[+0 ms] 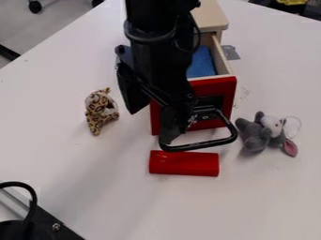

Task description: Put the tiger in the drawer

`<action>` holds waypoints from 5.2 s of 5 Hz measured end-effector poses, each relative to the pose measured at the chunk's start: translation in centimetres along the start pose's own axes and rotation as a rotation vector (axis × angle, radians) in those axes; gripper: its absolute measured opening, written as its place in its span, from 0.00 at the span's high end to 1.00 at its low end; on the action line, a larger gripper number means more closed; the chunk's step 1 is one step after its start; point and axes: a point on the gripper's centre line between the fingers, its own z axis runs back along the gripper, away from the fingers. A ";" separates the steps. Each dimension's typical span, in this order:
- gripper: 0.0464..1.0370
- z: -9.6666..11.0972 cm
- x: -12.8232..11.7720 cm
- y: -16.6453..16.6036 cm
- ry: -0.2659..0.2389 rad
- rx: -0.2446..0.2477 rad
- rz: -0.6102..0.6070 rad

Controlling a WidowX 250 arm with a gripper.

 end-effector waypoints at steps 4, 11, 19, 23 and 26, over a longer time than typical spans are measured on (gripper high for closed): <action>0.04 -1.4 -2.6 8.9 -0.052 -0.011 0.282; 0.36 -10.1 -1.7 11.8 0.003 0.041 0.345; 0.28 -7.2 -0.8 13.4 -0.075 0.032 0.397; 0.58 -8.8 0.0 15.5 -0.083 0.014 0.522; 0.69 -2.2 0.9 14.5 -0.125 0.032 0.493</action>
